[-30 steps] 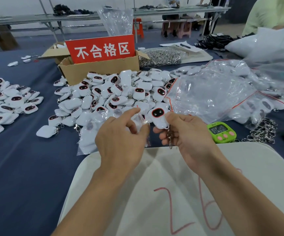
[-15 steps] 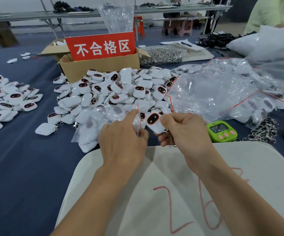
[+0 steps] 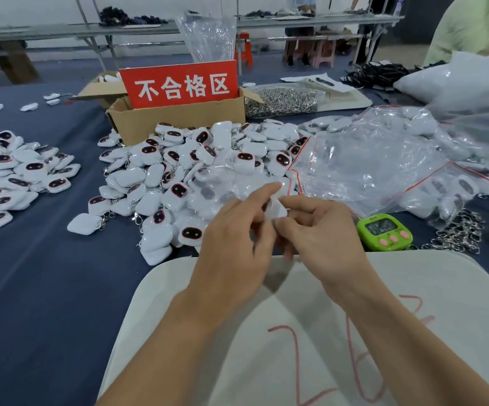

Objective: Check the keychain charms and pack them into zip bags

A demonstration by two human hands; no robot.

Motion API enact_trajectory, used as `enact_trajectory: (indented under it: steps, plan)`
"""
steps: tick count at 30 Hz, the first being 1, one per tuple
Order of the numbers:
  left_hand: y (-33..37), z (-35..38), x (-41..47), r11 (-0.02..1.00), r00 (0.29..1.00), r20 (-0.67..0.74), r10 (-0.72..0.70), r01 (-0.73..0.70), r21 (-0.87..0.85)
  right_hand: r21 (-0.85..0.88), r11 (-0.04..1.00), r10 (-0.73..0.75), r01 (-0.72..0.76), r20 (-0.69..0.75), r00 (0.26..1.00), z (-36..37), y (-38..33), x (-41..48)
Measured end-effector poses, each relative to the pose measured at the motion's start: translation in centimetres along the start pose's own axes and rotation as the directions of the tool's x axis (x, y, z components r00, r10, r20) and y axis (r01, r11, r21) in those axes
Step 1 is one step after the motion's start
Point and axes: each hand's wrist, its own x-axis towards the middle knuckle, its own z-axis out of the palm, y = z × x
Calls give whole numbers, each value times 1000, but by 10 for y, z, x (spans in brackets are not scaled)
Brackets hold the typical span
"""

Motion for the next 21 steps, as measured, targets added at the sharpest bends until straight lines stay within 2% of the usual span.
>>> enact_trajectory:
  steps: [3, 4, 7, 11, 14, 15, 17, 19, 21]
  plan:
    - [2, 0, -1, 995, 998, 50, 26, -21, -98, -217, 971, -100, 103, 26, 995, -2, 5, 1]
    - [2, 0, -1, 990, 999, 47, 24, -17, -139, -202, 971, -117, 126, 56, 992, -2, 3, 0]
    - [2, -1, 0, 975, 997, -58, -53, 39, -220, 28, 985, -173, 171, 156, 973, 1, -4, 0]
    - [-3, -7, 8, 952, 944, -259, -203, 129, -277, 222, 950, -211, 219, -61, 976, -2, -9, 1]
    - [-7, -18, 18, 872, 832, -374, -411, 239, -427, 242, 954, -138, 176, -165, 977, -11, -7, 3]
    - [-8, -25, 22, 841, 771, -426, -473, 251, -479, 169, 976, -106, 140, -195, 975, -14, -5, 6]
    - [-12, -40, 29, 822, 669, -536, -514, 208, -530, -157, 986, -90, 54, -227, 970, -16, 3, 10]
    - [-14, -55, 33, 884, 631, -646, -430, 147, -445, -450, 893, -100, 17, -161, 982, -11, 12, 10]
    - [-15, -61, 32, 954, 625, -729, -278, 92, -285, -656, 754, -79, 43, -25, 997, -6, 21, 9]
